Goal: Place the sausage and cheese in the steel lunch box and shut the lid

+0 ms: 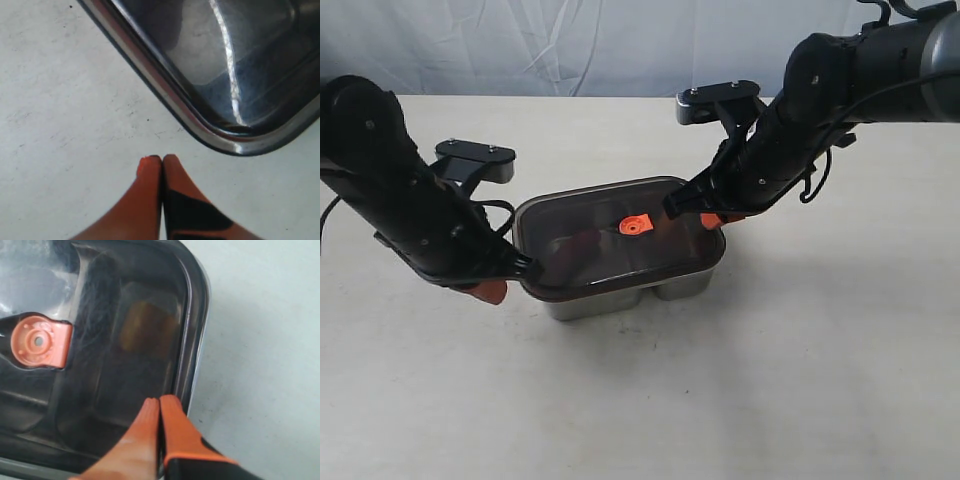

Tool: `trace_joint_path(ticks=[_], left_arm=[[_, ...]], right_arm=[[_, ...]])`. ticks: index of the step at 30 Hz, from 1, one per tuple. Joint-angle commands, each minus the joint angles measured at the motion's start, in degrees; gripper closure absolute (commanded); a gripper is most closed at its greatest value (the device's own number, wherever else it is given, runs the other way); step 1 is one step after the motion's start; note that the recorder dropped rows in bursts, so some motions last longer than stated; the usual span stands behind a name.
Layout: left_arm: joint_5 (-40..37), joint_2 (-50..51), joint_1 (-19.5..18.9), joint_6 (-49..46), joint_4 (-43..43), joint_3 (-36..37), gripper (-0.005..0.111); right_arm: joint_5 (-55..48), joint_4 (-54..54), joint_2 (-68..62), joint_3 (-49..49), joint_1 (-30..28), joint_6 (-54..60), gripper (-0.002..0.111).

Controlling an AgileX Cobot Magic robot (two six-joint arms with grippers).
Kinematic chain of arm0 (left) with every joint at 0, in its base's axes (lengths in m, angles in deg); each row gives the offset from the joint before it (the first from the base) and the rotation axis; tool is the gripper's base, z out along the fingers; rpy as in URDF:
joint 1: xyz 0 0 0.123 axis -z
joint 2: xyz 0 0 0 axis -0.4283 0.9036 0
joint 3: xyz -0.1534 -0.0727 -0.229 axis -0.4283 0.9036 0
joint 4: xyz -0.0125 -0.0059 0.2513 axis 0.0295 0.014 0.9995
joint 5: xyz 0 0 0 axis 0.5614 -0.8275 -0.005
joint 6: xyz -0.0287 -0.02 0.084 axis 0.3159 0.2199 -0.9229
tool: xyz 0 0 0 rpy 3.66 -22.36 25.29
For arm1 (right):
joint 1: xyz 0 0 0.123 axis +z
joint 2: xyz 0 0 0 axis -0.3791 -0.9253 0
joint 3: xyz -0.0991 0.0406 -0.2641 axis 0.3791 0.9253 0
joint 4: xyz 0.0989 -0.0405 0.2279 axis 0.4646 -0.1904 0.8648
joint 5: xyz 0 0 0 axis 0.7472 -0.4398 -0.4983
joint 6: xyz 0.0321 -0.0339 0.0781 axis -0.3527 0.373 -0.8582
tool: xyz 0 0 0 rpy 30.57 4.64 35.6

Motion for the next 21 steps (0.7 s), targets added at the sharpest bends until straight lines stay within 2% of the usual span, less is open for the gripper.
trace_joint_path(ticks=[1,16,21], left_arm=[[1.9,0.8,-0.2,-1.3,-2.6,0.3,0.107],[6.3,0.8,-0.2,-2.5,-4.3,0.1,0.107],[5.4,0.8,-0.2,-2.6,-4.2,0.1,0.107]], right_arm=[[0.1,-0.4,0.1,-0.2,-0.2,0.4,0.108],[0.3,-0.4,0.1,-0.2,-0.2,0.4,0.108],[0.3,-0.7,0.1,-0.2,-0.2,0.4,0.108]])
